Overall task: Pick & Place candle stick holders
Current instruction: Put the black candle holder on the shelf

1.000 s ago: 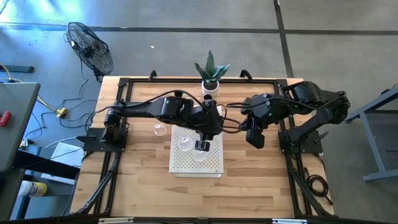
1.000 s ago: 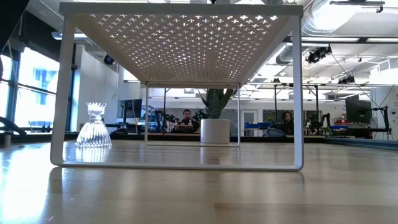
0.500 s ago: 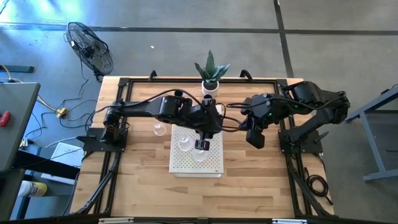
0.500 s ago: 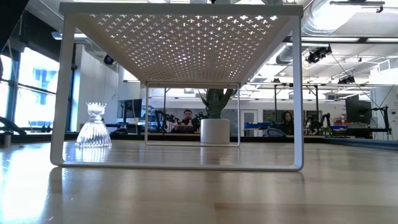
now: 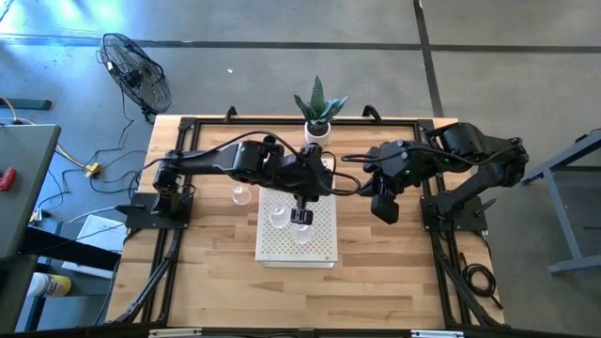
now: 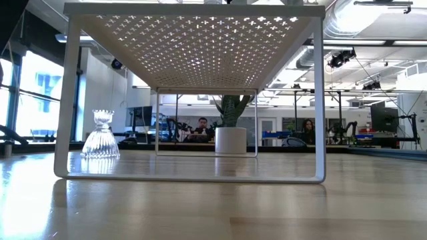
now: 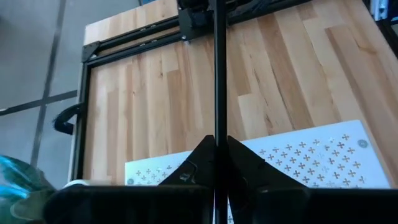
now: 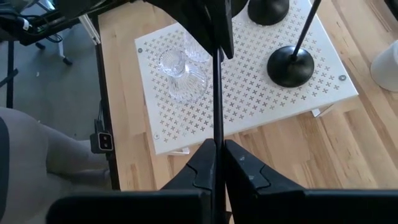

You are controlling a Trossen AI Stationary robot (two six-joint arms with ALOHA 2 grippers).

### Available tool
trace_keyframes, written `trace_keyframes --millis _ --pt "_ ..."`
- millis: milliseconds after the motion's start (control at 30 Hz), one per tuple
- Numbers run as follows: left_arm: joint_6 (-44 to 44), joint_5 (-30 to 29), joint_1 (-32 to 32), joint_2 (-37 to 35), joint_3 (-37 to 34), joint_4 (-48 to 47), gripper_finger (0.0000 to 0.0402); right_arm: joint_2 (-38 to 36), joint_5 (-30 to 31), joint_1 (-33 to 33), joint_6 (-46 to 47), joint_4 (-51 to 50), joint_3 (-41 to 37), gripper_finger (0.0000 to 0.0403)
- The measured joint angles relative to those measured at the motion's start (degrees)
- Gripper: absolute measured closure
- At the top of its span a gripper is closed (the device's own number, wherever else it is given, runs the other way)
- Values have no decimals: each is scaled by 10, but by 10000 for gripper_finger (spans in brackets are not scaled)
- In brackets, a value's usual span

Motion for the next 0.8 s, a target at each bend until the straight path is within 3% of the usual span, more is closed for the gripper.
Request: trace_keyframes --millis 567,800 --pt "-2 -18 -11 0 0 -6 393 0 -5 0 -15 6 0 368" --pt "-5 -15 -12 0 0 -12 392 0 -42 -1 -30 6 0 355"
